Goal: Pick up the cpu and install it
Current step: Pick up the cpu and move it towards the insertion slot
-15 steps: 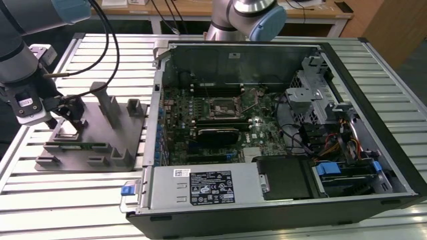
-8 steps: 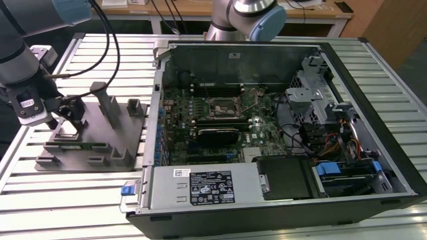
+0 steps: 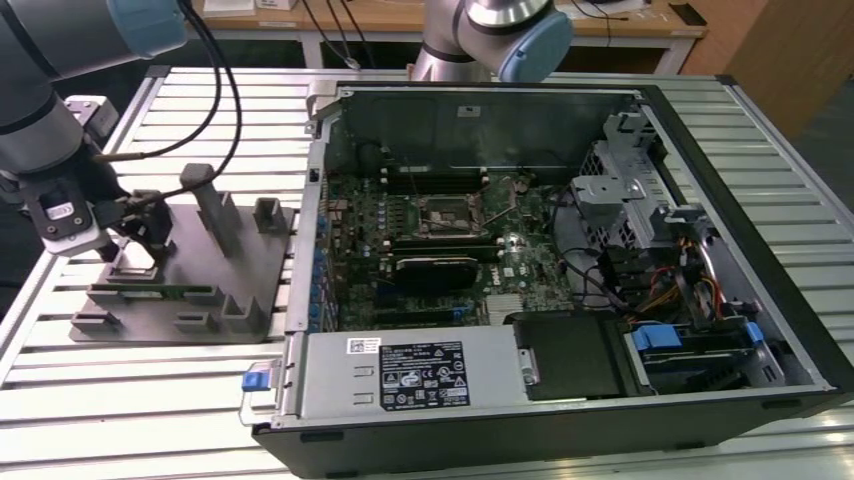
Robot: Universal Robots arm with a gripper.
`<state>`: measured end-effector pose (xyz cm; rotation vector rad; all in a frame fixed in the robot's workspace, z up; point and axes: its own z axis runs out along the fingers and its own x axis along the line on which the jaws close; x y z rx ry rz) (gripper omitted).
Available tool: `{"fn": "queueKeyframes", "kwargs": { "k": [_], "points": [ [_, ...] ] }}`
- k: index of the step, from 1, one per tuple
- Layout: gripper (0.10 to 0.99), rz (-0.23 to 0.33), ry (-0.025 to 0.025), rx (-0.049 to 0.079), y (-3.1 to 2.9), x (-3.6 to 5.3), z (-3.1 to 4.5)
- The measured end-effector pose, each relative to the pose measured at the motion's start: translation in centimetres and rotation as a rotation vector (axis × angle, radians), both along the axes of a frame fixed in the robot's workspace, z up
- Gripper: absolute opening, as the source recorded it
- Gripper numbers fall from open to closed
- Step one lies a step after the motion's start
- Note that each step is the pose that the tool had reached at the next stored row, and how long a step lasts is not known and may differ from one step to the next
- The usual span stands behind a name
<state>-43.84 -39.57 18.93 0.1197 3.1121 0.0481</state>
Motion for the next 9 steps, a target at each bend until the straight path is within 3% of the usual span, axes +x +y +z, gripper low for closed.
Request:
{"fn": "queueKeyframes", "kwargs": {
  "k": [9],
  "points": [
    [0.647,0.0,0.0,0.0,0.05,0.08,-0.63]
  ]
}}
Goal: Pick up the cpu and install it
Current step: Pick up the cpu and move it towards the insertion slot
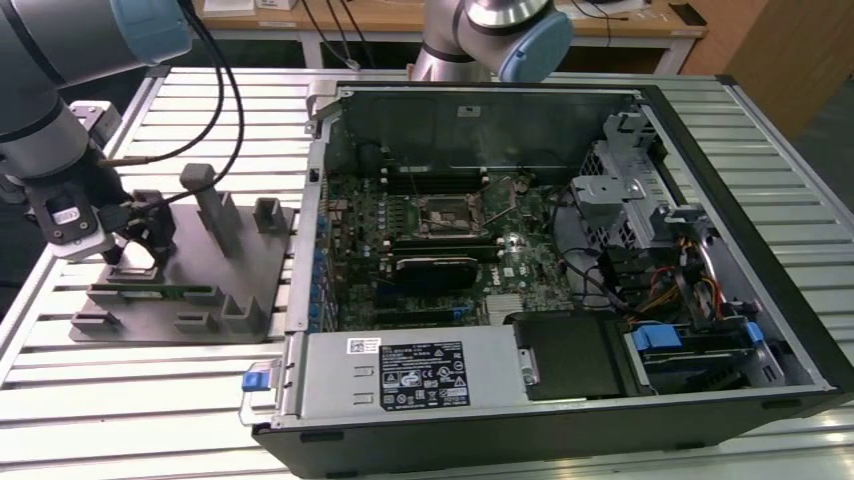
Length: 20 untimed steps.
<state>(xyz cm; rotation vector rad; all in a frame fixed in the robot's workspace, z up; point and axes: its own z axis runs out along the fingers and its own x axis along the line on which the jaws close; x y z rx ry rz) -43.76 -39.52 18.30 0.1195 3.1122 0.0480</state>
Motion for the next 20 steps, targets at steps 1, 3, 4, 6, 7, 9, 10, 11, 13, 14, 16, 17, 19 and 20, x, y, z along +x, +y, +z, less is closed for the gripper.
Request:
{"fn": "queueKeyframes", "kwargs": {
  "k": [1,3,4,6,7,9,10,11,13,14,16,17,19,20],
  "points": [
    [0.647,0.0,0.0,0.0,0.01,0.0,-0.09],
    [0.647,0.0,0.0002,0.0,0.02,0.0,-0.2],
    [0.647,0.0,0.0002,0.0,0.02,-0.01,-0.2],
    [0.647,0.0,0.0002,0.0,0.02,-0.01,-0.2],
    [0.647,0.0,0.0,0.0,0.02,0.0,-0.21],
    [0.647,0.0,0.0,0.0,0.02,0.0,-0.21],
    [0.647,0.0,0.0,0.0,0.02,0.0,-0.21],
    [0.631,0.0,0.0002,0.0,0.02,-0.01,-0.21],
    [0.545,0.0,0.0002,0.0,0.02,-0.01,-0.21],
    [0.545,0.0,0.0002,0.0,0.02,-0.01,-0.21],
    [0.545,0.0,0.0,0.0,0.02,0.0,-0.22],
    [0.545,0.0,0.0001,0.0,0.02,0.0,-0.22],
    [0.545,0.0,0.0,0.0,0.02,0.0,-0.22],
    [0.545,0.0,-0.0002,0.0,0.02,0.0,-0.19]
  ]
}}
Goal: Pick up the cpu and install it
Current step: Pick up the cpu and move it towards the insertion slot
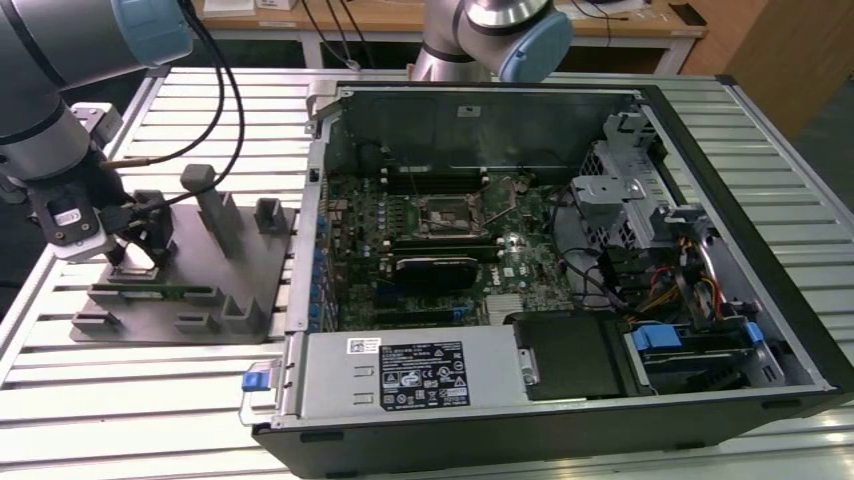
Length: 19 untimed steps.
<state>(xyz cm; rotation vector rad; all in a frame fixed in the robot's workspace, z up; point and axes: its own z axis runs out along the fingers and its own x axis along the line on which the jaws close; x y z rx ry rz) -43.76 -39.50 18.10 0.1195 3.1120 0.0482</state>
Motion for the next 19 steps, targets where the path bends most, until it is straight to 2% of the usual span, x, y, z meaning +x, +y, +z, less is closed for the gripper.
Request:
{"fn": "queueKeyframes", "kwargs": {
  "k": [11,19],
  "points": [
    [0.545,0.001,0.0001,0.0,0.0,0.0,0.89],
    [0.545,0.001,0.0,0.0,0.0,0.0,0.94]
  ]
}}
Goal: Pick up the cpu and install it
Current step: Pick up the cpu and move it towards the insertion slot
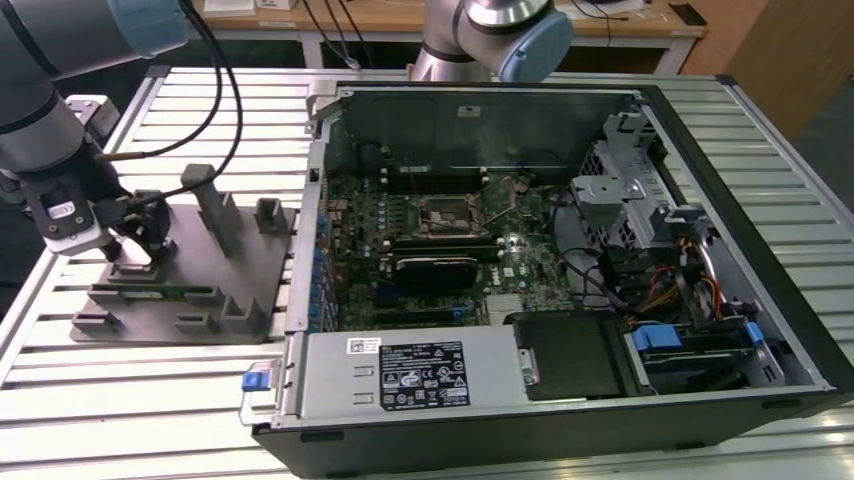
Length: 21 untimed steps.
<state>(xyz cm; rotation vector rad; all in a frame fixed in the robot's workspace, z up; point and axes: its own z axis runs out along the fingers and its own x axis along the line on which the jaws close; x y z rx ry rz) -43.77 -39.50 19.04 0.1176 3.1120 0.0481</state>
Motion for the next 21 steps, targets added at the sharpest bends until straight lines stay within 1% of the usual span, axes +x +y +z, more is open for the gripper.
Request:
{"fn": "queueKeyframes", "kwargs": {
  "k": [5,8,21],
  "points": [
    [0.545,0.0,-0.0001,0.0,0.0,0.0,0.02],
    [0.545,0.0,0.0,0.0,0.0,0.0,0.3],
    [0.545,0.0,-0.0001,0.0,0.0,0.0,2.33]
  ]
}}
